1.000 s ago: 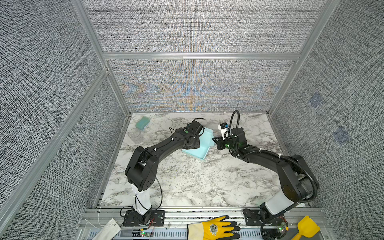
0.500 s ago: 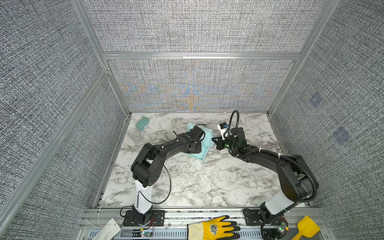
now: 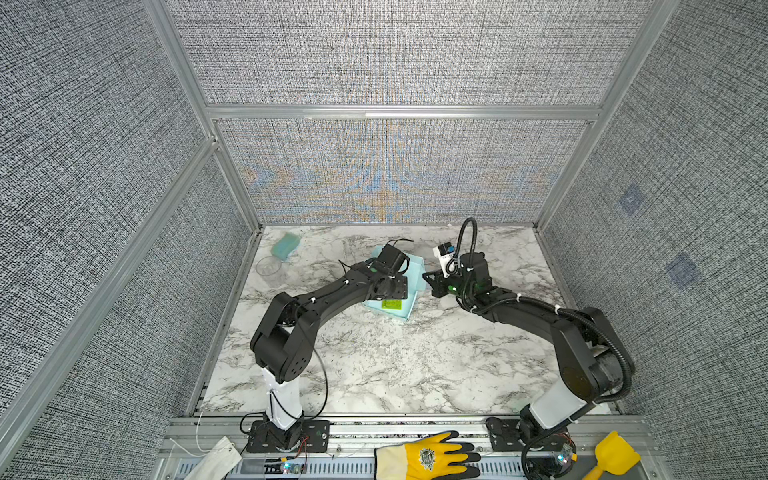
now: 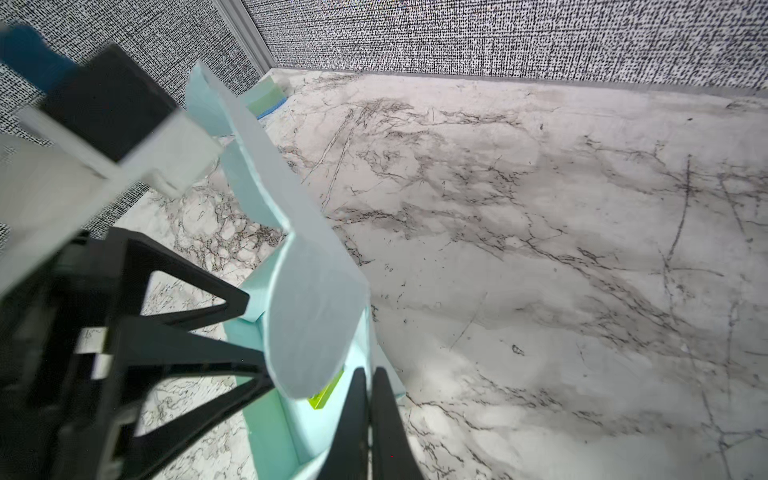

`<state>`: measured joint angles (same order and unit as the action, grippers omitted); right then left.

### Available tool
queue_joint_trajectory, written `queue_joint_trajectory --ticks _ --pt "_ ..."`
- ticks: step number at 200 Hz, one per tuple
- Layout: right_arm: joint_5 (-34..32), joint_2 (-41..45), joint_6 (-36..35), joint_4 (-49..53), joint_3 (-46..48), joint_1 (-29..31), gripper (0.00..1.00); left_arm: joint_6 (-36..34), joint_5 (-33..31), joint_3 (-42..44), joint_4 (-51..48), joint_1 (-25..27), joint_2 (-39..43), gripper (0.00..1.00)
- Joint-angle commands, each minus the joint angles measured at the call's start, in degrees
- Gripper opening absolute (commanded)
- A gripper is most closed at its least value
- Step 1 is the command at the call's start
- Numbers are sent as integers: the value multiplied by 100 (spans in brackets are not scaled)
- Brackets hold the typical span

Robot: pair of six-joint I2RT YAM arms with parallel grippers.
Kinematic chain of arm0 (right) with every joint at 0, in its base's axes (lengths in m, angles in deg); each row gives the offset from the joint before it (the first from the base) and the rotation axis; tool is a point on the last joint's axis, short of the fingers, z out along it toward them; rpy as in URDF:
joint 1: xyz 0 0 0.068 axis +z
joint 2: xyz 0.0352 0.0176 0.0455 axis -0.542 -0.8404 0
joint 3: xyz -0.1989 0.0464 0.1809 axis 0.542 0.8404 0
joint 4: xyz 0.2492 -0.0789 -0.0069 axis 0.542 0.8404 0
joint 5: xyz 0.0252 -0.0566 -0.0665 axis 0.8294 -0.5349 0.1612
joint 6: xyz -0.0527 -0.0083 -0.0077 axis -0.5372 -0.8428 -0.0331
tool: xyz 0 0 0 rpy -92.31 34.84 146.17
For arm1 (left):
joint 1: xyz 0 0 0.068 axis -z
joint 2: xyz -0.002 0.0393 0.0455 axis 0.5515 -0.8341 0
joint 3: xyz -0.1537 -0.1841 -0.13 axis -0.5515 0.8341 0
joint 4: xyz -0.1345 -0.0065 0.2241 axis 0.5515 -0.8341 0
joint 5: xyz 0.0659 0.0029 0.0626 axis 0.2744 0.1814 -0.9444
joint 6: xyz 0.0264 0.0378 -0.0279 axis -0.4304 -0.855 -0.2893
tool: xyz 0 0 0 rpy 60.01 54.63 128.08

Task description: Fold the paper box

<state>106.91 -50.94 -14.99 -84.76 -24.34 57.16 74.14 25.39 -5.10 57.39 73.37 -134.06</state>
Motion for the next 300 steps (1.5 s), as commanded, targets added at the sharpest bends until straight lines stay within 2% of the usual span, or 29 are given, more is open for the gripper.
queue_joint_trajectory --ticks 1,60,111,157,191,209,226,237,300 --pt "2 -63 -122 106 -35 -6 0 -166 -132 258 231 -84 391 75" --pt "-56 -52 -285 327 -327 -8 0 -528 363 1143 1333 -1059 1117 71" --pt "41 -191 -290 400 -484 -8 0 -1170 1255 1398 2411 -1562 1000 74" --pt "94 -217 -244 373 -543 -8 0 -1707 1817 1005 2609 -1772 369 70" --pt "93 -240 -261 402 -601 -8 0 -2157 2311 832 2617 -1849 59 61" --pt "103 -279 -229 392 -624 -8 0 -2168 2477 965 2844 -1845 75 51" --pt "61 -300 -202 391 -646 -8 0 -2089 2621 1101 3014 -1845 156 48" --pt "27 -318 -181 441 -701 -8 0 -2012 2707 1217 3181 -1849 222 42" --pt "-229 -351 67 479 -801 4 0 -1661 2338 1707 3370 -1846 541 30"
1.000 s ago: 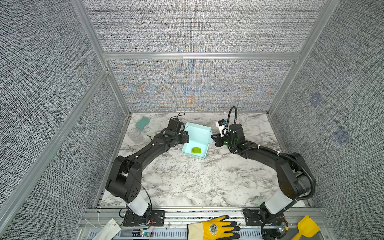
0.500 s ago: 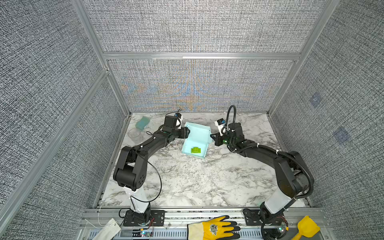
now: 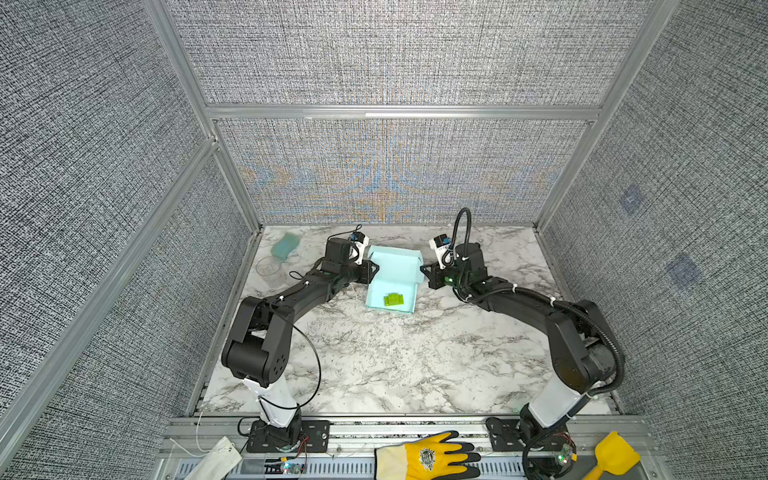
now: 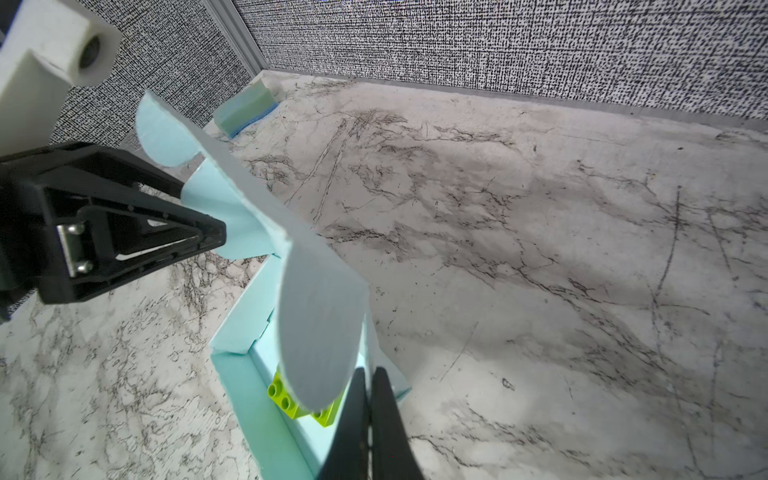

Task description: Fold the paper box

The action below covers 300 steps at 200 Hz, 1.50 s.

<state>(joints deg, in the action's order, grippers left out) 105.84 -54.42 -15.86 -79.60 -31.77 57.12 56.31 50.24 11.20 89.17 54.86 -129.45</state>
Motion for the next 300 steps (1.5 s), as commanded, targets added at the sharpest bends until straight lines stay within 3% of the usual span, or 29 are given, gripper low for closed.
queue_joint_trajectory --ticks 1,69,108,212,256,300 --pt "-123 -5 154 -37 -55 7 0 126 -145 78 194 6 80 30" --pt "-477 -5 358 18 -122 40 0 408 -386 141 185 14 62 12" --pt "-832 35 701 68 -149 229 0 693 -666 324 329 28 146 12" --pt "-2967 165 1429 448 -220 1090 0 1192 -1339 699 701 240 428 12" --pt "-3460 157 1612 372 -279 1261 0 1241 -1649 796 877 339 462 12" --pt "-3551 1 1509 -29 -273 1297 0 1256 -1981 988 1344 442 449 12"
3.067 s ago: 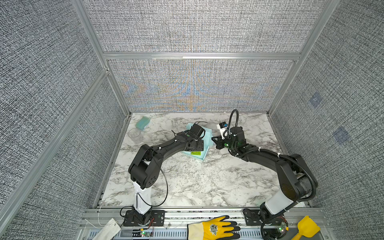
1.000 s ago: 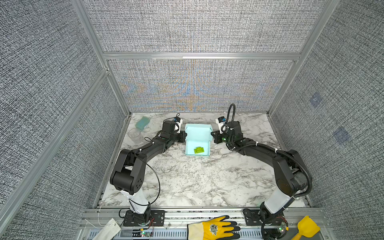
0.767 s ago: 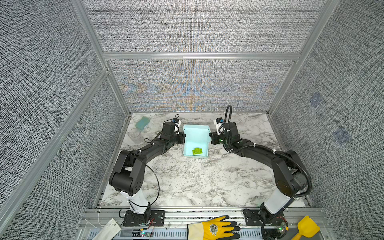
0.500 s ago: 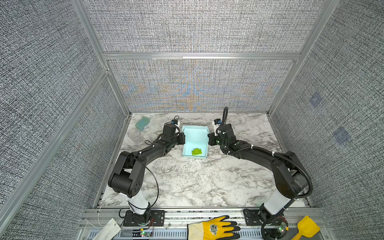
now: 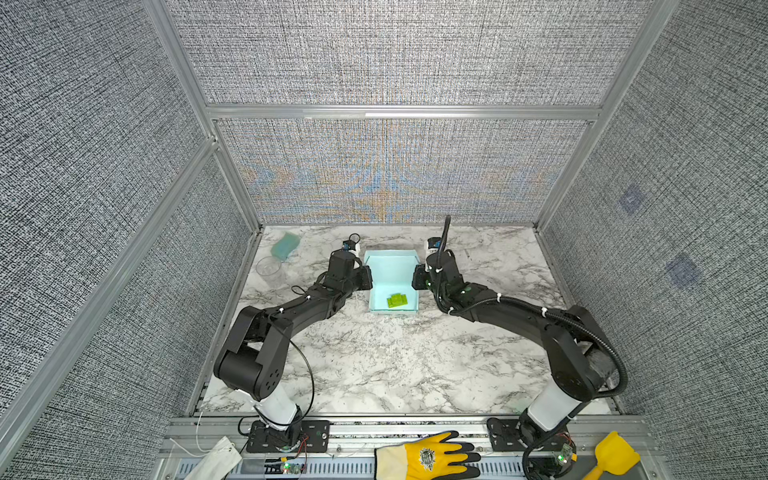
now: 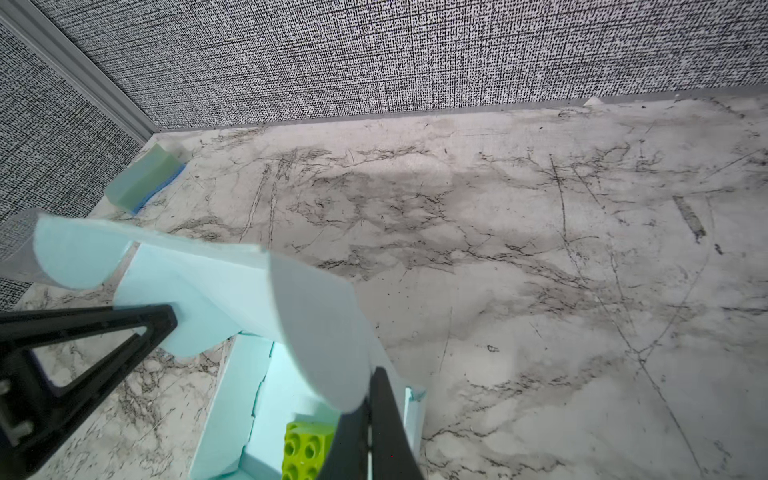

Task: Fold the paper box
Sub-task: 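Hold the lid with both grippers and fold it down over the box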

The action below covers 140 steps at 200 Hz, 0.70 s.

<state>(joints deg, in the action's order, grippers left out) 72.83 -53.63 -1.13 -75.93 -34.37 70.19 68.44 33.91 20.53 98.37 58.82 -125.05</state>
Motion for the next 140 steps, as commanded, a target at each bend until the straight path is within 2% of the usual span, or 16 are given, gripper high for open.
queue_joint_trajectory --ticks 1,77,140 --pt "-246 -81 30 -414 -8 -10 0 43 -357 62 429 44 10 12" --pt "-193 -297 -169 -1726 516 25 0 -40 -1044 443 1486 265 -8 12" --pt "-92 -500 -430 -2744 729 34 0 -562 -1096 950 2756 316 -84 12"
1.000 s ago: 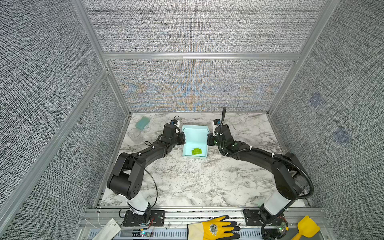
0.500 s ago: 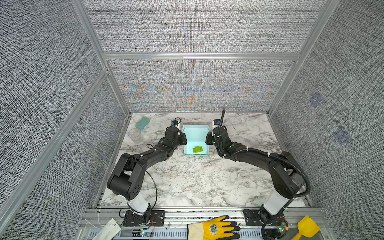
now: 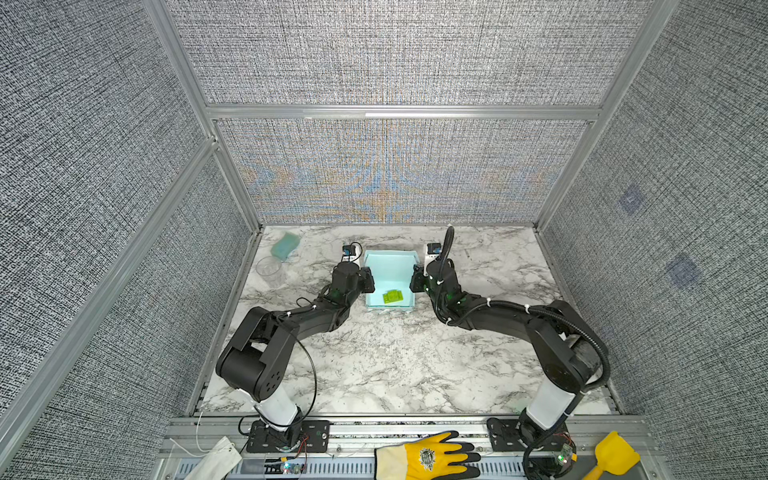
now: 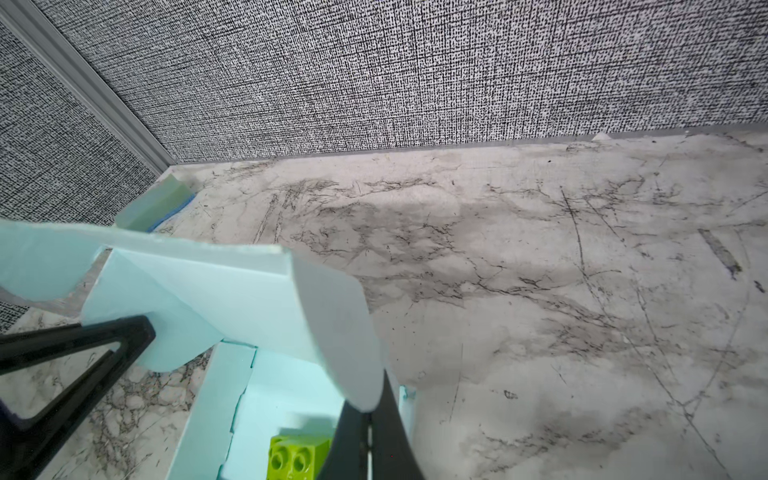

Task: Fold the paper box
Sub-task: 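Hold the lid with both grippers and fold it down over the box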

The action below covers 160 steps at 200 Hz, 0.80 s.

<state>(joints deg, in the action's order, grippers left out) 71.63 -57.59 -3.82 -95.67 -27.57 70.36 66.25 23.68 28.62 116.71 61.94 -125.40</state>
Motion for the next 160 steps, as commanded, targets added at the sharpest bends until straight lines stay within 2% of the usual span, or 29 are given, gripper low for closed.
queue_joint_trajectory --ticks 1,50,76,160 --pt "37 -117 -171 -796 52 17 0 -349 -68 158 948 7 -51 12" --pt "290 -334 -427 -1730 204 25 0 -618 90 479 1904 9 -299 12" --pt "320 -418 -401 -2100 580 59 0 -611 155 675 2226 11 -376 12" --pt "270 -531 -327 -2672 1078 196 0 -547 242 1358 2758 27 -351 15"
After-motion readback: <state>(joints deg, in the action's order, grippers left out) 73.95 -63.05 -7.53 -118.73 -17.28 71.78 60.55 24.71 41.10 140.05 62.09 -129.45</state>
